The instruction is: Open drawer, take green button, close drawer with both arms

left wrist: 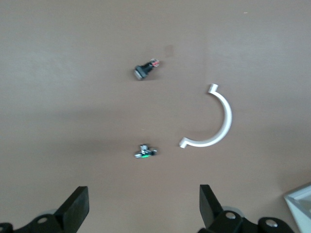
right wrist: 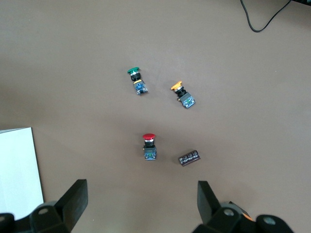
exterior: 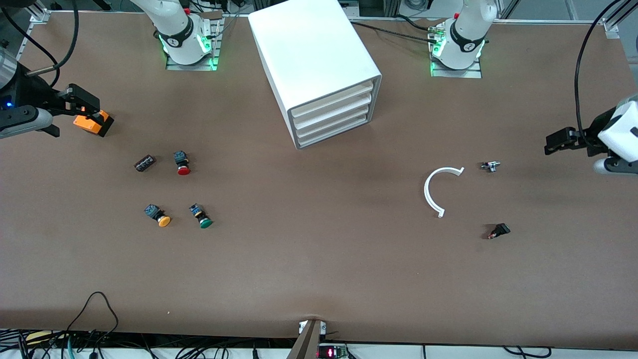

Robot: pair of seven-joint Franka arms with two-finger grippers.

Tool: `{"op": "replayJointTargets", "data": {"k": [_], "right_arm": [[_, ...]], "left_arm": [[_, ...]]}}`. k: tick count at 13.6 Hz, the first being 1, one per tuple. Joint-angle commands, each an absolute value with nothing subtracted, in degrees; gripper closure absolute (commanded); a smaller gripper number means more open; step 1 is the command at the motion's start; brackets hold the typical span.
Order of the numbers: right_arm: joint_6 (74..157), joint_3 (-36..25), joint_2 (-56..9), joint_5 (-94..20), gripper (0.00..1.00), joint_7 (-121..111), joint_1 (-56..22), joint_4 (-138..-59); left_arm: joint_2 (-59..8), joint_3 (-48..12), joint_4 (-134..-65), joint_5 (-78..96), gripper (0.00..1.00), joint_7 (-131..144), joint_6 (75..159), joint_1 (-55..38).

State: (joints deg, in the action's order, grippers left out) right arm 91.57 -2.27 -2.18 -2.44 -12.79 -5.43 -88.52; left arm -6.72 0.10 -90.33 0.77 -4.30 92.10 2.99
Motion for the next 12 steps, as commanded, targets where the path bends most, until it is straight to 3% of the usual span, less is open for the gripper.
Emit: {"op": "replayJointTargets", "data": {"k": [1, 12], "right_arm": [[90.8, -1.7, -2.4, -3.3, 0.0, -12.8, -5.3, -87.4], [90.8, -1.8, -2.5, -3.6, 0.0, -12.8, -5.3, -87.4]], "left_arm": [[-4.5, 0.6, -90.2, 3.1, 0.0, -0.5, 89.6, 3.1], [-1.3, -0.9, -90.1, -3.4, 0.0, -3.8, 88.5, 3.4]]}}
